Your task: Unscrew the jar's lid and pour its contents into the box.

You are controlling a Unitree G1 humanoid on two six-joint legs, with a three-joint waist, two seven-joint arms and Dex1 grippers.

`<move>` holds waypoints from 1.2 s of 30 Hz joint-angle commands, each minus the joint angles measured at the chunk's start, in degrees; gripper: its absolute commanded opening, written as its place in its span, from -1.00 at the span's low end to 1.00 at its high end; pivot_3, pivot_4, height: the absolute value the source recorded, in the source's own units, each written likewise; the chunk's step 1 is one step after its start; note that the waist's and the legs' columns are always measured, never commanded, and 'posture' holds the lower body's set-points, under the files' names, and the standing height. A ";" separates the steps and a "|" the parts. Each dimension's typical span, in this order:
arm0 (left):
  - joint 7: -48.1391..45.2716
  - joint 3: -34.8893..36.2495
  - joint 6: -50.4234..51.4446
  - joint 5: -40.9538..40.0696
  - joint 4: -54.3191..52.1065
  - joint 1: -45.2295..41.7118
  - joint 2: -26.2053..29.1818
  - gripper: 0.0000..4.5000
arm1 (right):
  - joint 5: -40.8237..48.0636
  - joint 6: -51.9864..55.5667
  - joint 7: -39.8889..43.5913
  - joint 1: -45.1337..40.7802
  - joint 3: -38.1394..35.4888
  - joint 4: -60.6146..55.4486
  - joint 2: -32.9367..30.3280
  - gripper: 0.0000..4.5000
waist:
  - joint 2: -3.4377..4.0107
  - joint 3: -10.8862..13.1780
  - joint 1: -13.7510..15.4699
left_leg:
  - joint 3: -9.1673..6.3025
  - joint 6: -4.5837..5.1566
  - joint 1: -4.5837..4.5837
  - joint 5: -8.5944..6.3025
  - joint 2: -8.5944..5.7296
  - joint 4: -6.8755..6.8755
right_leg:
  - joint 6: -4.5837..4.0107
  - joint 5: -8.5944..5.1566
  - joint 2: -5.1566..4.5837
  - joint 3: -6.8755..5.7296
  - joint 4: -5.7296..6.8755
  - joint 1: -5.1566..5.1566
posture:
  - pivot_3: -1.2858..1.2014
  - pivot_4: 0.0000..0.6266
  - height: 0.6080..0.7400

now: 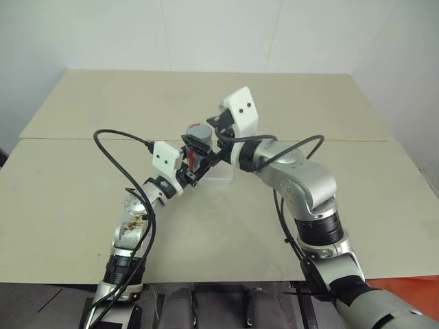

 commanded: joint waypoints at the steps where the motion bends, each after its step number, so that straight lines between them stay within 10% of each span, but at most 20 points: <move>1: -0.08 0.05 -1.62 -0.02 -3.11 0.11 0.45 0.22 | -0.48 -0.92 0.02 -1.44 -1.48 -1.29 -0.02 0.98 | 0.00 0.00 0.00 | 0.00 0.00 0.00 0.00 0.00 0.00 | 0.00 0.00 0.00 0.00 0.00 0.00 | 0.03 -0.52 1.00; 36: 0.89 1.59 -0.96 -0.78 -3.32 0.14 1.42 0.22 | 1.15 1.48 0.98 3.05 -4.32 -6.72 -4.17 0.98 | 0.00 0.00 0.01 | -0.02 0.02 0.00 -0.01 0.00 0.00 | 0.00 0.00 0.00 0.00 -0.01 0.00 | 0.03 -0.52 1.00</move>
